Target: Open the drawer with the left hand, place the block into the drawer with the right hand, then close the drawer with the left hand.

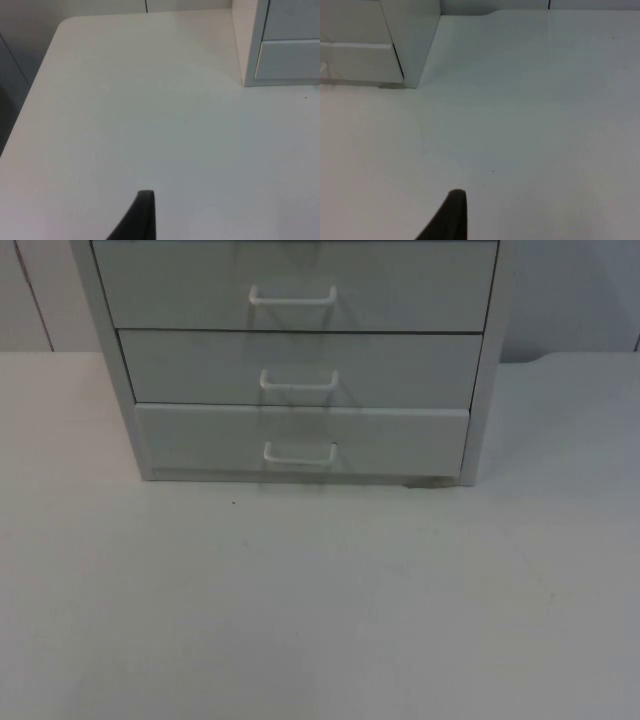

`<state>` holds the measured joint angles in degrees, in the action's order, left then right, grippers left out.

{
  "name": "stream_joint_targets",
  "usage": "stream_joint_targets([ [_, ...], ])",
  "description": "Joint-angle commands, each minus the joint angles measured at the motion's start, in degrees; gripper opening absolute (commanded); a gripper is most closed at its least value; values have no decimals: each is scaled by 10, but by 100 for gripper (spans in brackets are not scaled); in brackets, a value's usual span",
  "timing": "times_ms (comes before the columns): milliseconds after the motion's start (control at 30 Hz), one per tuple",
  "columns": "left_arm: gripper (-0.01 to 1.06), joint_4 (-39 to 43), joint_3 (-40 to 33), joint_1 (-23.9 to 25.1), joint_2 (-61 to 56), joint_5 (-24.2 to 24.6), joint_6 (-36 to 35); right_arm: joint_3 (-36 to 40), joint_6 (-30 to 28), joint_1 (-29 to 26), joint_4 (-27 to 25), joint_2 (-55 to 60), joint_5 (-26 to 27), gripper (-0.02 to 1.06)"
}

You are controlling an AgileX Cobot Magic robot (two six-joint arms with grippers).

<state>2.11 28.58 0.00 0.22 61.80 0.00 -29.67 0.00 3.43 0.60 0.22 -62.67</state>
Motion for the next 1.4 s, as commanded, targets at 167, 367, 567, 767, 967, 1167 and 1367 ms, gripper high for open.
stream_joint_targets([
  [167, 105, 1, -3, -3, -2, -2, -5, 1, 0, 0, 7, -2, 8, 105],
  [367, 105, 3, -3, -3, -2, -2, -5, 1, 0, 0, 5, -2, 8, 105],
  [567, 105, 3, -3, -3, -2, -2, -5, 1, 0, 0, 5, -2, 8, 105],
  [767, 105, 3, -3, -3, -2, -2, -5, 1, 0, 0, 4, -2, 9, 105],
  [967, 105, 3, -3, -3, -2, -2, -5, 1, 0, 0, 4, -2, 9, 105],
  [1167, 105, 3, -3, -3, -2, -2, -5, 1, 0, 0, 3, -2, 9, 105],
  [1367, 105, 3, -3, -3, -2, -2, -5, 1, 0, 0, 3, -2, 9, 105],
])
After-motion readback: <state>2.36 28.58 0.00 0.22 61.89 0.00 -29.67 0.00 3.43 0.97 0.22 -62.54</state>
